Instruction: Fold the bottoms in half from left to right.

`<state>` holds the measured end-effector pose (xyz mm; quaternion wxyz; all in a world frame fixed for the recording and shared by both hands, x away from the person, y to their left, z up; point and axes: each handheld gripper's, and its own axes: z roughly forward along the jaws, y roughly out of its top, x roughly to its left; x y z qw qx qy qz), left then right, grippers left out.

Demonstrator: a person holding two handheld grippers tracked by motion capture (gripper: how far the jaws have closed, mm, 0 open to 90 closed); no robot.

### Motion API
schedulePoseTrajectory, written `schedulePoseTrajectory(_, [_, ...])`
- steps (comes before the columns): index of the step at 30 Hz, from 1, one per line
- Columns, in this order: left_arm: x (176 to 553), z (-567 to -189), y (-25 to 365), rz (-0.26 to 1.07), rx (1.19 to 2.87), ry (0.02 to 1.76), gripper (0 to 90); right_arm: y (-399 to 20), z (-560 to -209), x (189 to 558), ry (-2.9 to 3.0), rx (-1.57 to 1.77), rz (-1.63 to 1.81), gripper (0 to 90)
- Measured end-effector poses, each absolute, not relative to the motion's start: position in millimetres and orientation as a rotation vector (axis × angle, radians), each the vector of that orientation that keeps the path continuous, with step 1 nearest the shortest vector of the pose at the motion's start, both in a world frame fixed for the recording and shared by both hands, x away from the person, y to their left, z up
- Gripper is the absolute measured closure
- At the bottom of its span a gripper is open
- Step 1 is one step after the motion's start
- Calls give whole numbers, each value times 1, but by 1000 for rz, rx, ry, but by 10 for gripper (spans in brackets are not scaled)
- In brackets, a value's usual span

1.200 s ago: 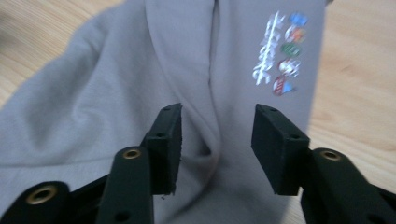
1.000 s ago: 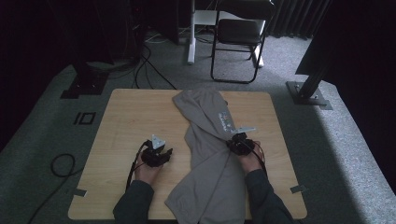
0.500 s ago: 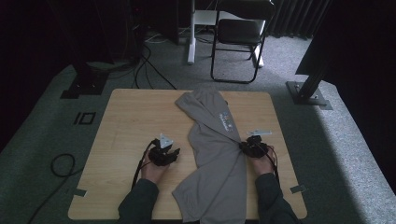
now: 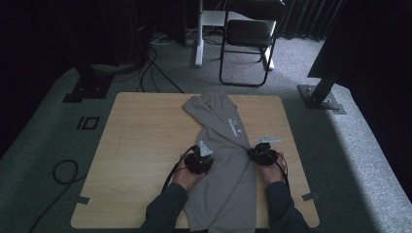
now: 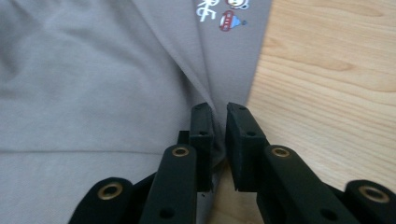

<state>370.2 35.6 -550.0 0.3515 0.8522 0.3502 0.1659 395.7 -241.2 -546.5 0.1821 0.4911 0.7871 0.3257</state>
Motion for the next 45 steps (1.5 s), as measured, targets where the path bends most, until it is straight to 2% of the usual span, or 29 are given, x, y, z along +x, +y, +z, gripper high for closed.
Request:
schedulePoseTrajectory(6, [379, -551, 58, 475, 2178, 979, 734, -232, -547, 393, 2258, 1329, 932, 764])
schedulePoseTrajectory(10, [387, -550, 68, 493, 2175, 1003, 722, -231, -548, 404, 2223, 1337, 927, 729])
schedulePoseTrajectory(14, [387, -551, 70, 488, 2168, 998, 681, -233, -548, 409, 2219, 1343, 930, 657])
schedulePoseTrajectory(19, [375, -551, 83, 470, 2150, 973, 600, -248, -550, 399, 2216, 1328, 952, 576])
schedulePoseTrajectory(27, [364, -550, 116, 613, 2100, 1022, 542, -267, -540, 378, 2144, 1392, 1000, 591])
schedulePoseTrajectory(38, [369, -554, 143, 617, 2033, 1140, 528, -186, -531, 360, 2336, 1198, 1112, 537])
schedulePoseTrajectory(42, [371, -555, 140, 608, 2079, 1144, 503, -161, -537, 362, 2392, 1145, 1048, 496])
schedulePoseTrajectory(44, [372, -556, 140, 599, 2080, 1144, 498, -155, -543, 362, 2438, 1138, 993, 505])
schedulePoseTrajectory(45, [372, -556, 141, 595, 2080, 1144, 497, -155, -545, 361, 2444, 1133, 972, 548])
